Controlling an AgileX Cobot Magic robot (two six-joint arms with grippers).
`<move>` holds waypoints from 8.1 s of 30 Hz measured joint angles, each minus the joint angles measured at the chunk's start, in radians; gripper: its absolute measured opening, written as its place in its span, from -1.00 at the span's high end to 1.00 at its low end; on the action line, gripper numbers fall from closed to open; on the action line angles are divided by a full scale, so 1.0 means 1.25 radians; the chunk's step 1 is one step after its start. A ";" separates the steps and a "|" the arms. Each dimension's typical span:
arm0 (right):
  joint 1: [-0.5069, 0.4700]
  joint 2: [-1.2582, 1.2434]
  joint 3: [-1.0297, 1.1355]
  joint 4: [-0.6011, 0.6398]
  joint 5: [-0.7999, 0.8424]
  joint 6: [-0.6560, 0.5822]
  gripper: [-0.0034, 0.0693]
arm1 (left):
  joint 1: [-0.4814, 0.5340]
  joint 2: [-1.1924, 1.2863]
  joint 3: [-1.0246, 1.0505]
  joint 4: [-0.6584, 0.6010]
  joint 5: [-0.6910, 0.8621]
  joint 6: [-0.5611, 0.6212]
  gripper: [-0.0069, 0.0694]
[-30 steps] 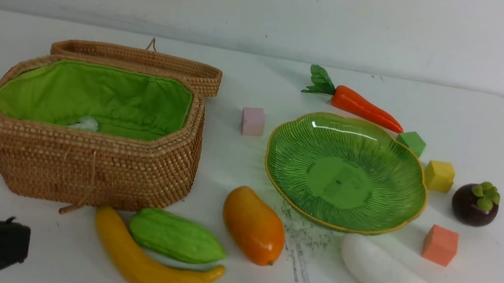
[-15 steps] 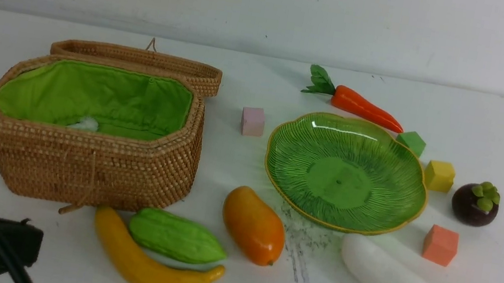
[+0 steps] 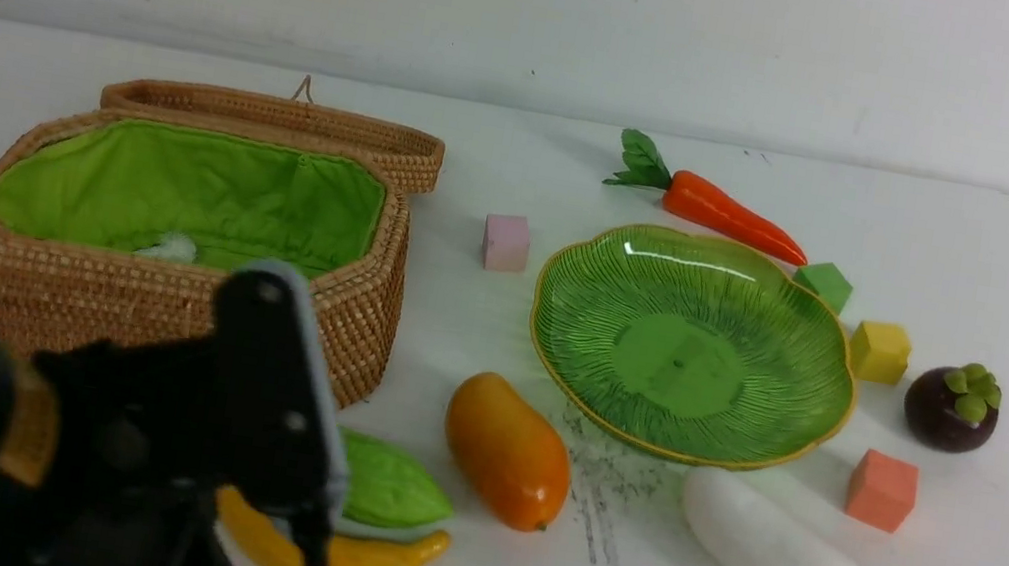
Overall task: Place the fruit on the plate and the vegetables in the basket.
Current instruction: Use the left arm to grab a banana and put it into the right plate, then take a chayote with your left arm and place it on the basket on the left, then grab the mango with your left arm and place it on the right plate
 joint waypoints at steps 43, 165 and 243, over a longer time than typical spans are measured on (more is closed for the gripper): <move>0.005 -0.001 -0.004 -0.048 0.026 -0.008 0.49 | -0.007 0.410 -0.044 0.213 -0.135 0.137 -0.01; 0.005 -0.001 0.059 -0.006 0.033 0.024 0.42 | 0.035 0.530 -0.076 0.454 -0.359 0.003 -0.32; 0.005 -0.001 0.060 0.041 -0.176 -0.027 0.32 | -0.180 0.197 -0.151 0.343 -0.239 -0.770 0.33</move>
